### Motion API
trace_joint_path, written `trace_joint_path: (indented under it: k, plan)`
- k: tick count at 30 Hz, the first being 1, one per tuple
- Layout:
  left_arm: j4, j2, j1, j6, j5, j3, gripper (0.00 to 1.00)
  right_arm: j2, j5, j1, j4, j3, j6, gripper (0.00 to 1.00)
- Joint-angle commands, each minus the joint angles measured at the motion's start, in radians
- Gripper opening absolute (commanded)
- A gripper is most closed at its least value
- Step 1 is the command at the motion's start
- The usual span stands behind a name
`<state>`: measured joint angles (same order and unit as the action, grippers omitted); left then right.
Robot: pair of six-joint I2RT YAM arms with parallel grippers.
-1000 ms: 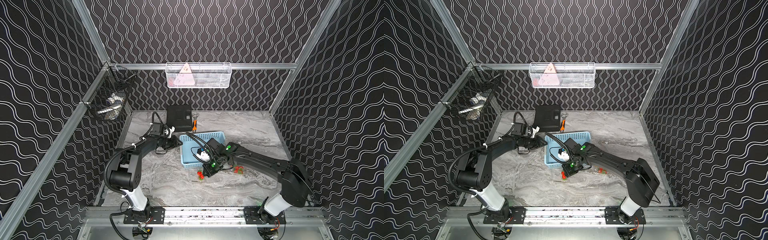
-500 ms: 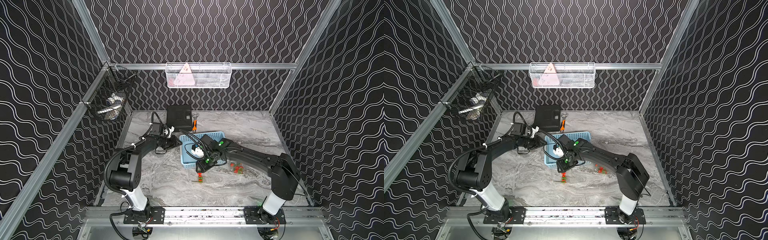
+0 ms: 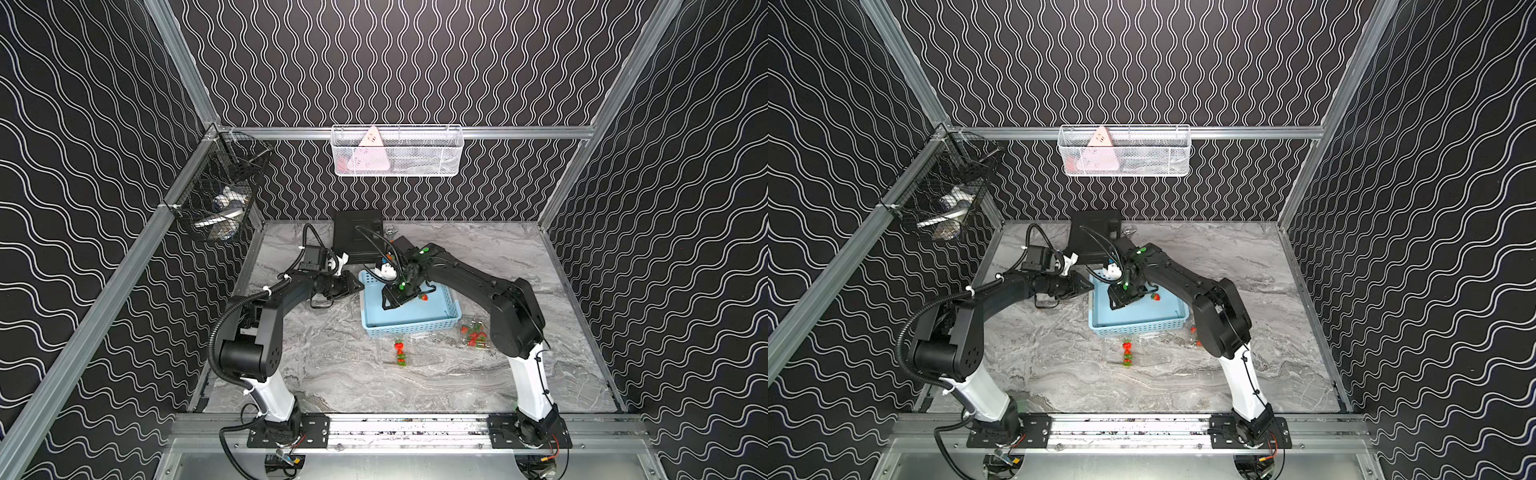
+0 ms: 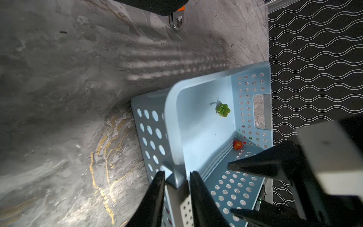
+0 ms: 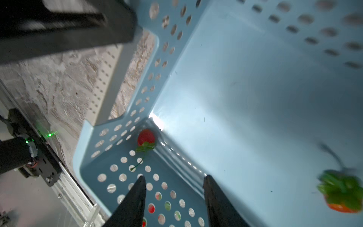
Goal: Pack strawberries into containers
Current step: Pick up the strawberry from the basket.
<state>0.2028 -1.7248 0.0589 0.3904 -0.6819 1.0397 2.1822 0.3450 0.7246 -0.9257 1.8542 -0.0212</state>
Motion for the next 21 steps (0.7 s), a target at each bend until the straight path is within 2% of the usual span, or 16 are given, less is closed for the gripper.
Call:
trace_joint_path:
  k: [1, 9, 14, 18, 21]
  plan:
    - [-0.011, -0.001, -0.005, -0.025, -0.013, 0.005, 0.29, 0.041, 0.094, 0.002, -0.048, 0.032, -0.056, 0.51]
    - [-0.017, -0.001, -0.011, -0.021, -0.021, 0.002, 0.28, 0.112, 0.191, 0.015, -0.039, 0.041, -0.067, 0.51]
    - [-0.022, -0.004, -0.013, -0.018, -0.024, 0.001, 0.28, 0.127, 0.204, 0.025, -0.005, 0.013, -0.051, 0.50]
    - [-0.020, -0.004, -0.014, -0.019, -0.023, 0.002, 0.28, 0.141, 0.186, 0.038, 0.011, 0.005, -0.043, 0.47]
    - [-0.017, -0.004, -0.015, -0.022, -0.021, 0.001, 0.28, 0.154, 0.172, 0.044, 0.013, 0.007, -0.038, 0.41]
